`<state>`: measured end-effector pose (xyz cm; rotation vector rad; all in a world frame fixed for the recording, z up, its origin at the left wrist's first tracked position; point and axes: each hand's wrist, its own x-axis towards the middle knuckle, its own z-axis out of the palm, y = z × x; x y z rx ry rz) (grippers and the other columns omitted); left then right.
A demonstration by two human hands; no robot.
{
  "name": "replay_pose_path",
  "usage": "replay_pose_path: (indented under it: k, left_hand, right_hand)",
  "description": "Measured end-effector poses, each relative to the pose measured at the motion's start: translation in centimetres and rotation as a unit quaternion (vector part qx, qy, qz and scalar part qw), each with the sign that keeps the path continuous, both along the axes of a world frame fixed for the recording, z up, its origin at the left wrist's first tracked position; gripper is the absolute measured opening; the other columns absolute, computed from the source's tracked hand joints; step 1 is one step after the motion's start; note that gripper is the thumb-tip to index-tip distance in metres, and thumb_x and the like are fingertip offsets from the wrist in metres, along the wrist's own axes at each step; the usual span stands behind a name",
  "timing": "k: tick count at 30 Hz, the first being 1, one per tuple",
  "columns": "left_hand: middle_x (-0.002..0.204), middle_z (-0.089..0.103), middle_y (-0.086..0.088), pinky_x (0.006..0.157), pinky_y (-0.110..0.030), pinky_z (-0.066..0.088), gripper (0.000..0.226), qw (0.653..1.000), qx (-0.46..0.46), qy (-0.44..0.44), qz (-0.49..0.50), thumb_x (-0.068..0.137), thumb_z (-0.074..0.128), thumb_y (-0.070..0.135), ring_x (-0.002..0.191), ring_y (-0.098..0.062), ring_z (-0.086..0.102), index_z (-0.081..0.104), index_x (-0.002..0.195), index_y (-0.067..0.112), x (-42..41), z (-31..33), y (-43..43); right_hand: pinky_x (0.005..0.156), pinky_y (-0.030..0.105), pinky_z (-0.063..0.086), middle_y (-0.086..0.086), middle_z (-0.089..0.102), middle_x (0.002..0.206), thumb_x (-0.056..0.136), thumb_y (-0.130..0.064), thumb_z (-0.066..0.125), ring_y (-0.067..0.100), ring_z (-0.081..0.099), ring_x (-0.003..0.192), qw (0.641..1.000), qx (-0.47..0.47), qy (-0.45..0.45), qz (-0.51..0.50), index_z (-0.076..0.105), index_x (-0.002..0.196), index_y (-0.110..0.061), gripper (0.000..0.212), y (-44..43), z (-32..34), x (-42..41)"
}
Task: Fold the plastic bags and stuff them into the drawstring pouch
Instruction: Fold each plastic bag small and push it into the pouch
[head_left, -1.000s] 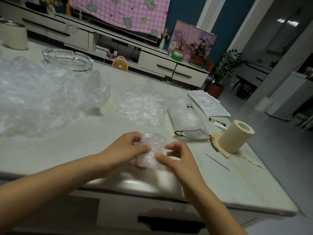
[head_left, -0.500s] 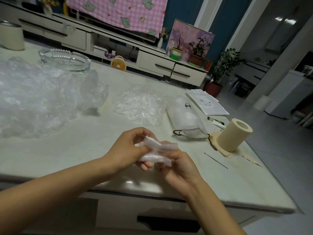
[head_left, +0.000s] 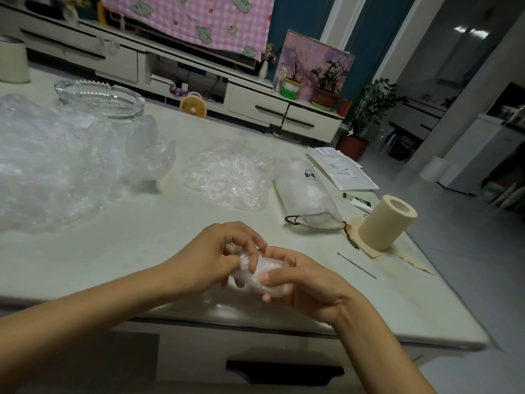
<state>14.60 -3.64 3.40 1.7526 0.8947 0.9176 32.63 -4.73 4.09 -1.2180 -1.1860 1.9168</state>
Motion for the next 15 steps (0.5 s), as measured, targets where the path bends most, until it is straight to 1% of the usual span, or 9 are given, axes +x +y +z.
replay_pose_path:
  k: [2, 4, 6, 7, 8, 9, 10, 13, 15]
  left_hand:
    - [0.102, 0.065, 0.008, 0.044, -0.024, 0.05, 0.026, 0.999, -0.038, 0.001, -0.021, 0.074, 0.06, 0.004, 0.072, -0.026, 0.068, 0.069, 0.056, 0.02, 0.0, 0.1, 0.1]
    - [0.104, 0.066, 0.004, 0.047, -0.029, 0.053, 0.02, 0.991, -0.127, -0.03, -0.036, 0.068, 0.055, 0.008, 0.08, -0.03, 0.069, 0.072, 0.059, 0.015, -0.1, 0.1, 0.8]
    - [0.104, 0.065, -0.004, 0.051, -0.029, 0.053, 0.017, 0.973, -0.213, -0.073, -0.046, 0.059, 0.055, 0.015, 0.082, -0.025, 0.069, 0.072, 0.06, 0.012, -0.2, 0.4, 1.1]
    - [0.103, 0.065, -0.009, 0.053, -0.027, 0.053, 0.012, 0.972, -0.222, -0.074, -0.039, 0.061, 0.062, 0.019, 0.081, -0.021, 0.068, 0.071, 0.061, 0.012, 0.0, 0.5, 1.2]
    - [0.102, 0.065, -0.013, 0.056, -0.024, 0.053, 0.011, 0.977, -0.206, -0.055, -0.018, 0.07, 0.069, 0.02, 0.08, -0.018, 0.066, 0.07, 0.063, 0.011, 0.1, 0.4, 1.1]
    - [0.1, 0.065, -0.015, 0.058, -0.021, 0.052, 0.013, 0.983, -0.182, -0.024, 0.009, 0.078, 0.072, 0.017, 0.076, -0.014, 0.064, 0.069, 0.067, 0.011, 0.2, 0.4, 1.0]
    - [0.096, 0.066, -0.016, 0.058, -0.019, 0.052, 0.012, 0.987, -0.156, 0.001, 0.033, 0.081, 0.071, 0.01, 0.071, -0.012, 0.063, 0.067, 0.07, 0.011, 0.3, 0.3, 0.8]
    - [0.087, 0.067, -0.016, 0.058, -0.015, 0.051, 0.017, 0.991, -0.109, 0.028, 0.075, 0.081, 0.066, -0.003, 0.061, -0.011, 0.059, 0.067, 0.074, 0.013, 0.2, 0.6, 0.9]
    - [0.076, 0.065, -0.008, 0.056, -0.012, 0.047, 0.023, 0.99, -0.094, 0.014, 0.102, 0.08, 0.063, -0.007, 0.057, -0.005, 0.056, 0.068, 0.073, 0.015, -0.2, 0.9, 1.2]
  right_hand:
    - [0.055, 0.023, 0.052, 0.012, 0.065, 0.091, 0.068, 0.011, 0.064, 0.017, 0.064, 0.071, 0.999, 0.025, -0.021, -0.006, 0.06, 0.104, -0.001, 0.038, 0.0, -0.2, -0.1]
    - [0.054, 0.021, 0.052, 0.012, 0.064, 0.089, 0.074, 0.019, 0.06, 0.015, 0.062, 0.066, 0.998, 0.038, -0.034, -0.026, 0.06, 0.1, -0.001, 0.032, 0.0, -0.1, -0.1]
    - [0.056, 0.021, 0.053, 0.012, 0.065, 0.088, 0.078, 0.021, 0.056, 0.016, 0.062, 0.065, 0.997, 0.042, -0.038, -0.045, 0.062, 0.098, -0.001, 0.03, 0.0, -0.2, -0.2]
    - [0.057, 0.021, 0.053, 0.011, 0.065, 0.087, 0.077, 0.021, 0.056, 0.016, 0.062, 0.065, 0.997, 0.042, -0.038, -0.055, 0.062, 0.098, -0.002, 0.032, 0.0, -0.2, -0.2]
    - [0.058, 0.022, 0.054, 0.01, 0.066, 0.085, 0.077, 0.021, 0.057, 0.016, 0.063, 0.064, 0.996, 0.043, -0.037, -0.067, 0.062, 0.099, -0.003, 0.033, 0.1, -0.2, -0.2]
    - [0.06, 0.023, 0.056, 0.009, 0.066, 0.084, 0.076, 0.021, 0.058, 0.016, 0.064, 0.065, 0.995, 0.043, -0.033, -0.079, 0.063, 0.1, -0.003, 0.035, 0.1, -0.3, -0.1]
    - [0.063, 0.024, 0.057, 0.009, 0.067, 0.084, 0.076, 0.022, 0.057, 0.017, 0.065, 0.068, 0.995, 0.044, -0.026, -0.088, 0.063, 0.099, -0.003, 0.035, 0.2, -0.3, 0.0]
    - [0.064, 0.026, 0.057, 0.014, 0.068, 0.089, 0.078, 0.023, 0.051, 0.022, 0.067, 0.074, 0.994, 0.039, -0.013, -0.099, 0.062, 0.098, -0.003, 0.034, 0.4, -0.1, 0.5]
    - [0.063, 0.026, 0.057, 0.018, 0.068, 0.087, 0.079, 0.026, 0.044, 0.027, 0.069, 0.073, 0.994, 0.031, -0.001, -0.107, 0.058, 0.098, 0.0, 0.035, 0.5, -0.1, 0.9]
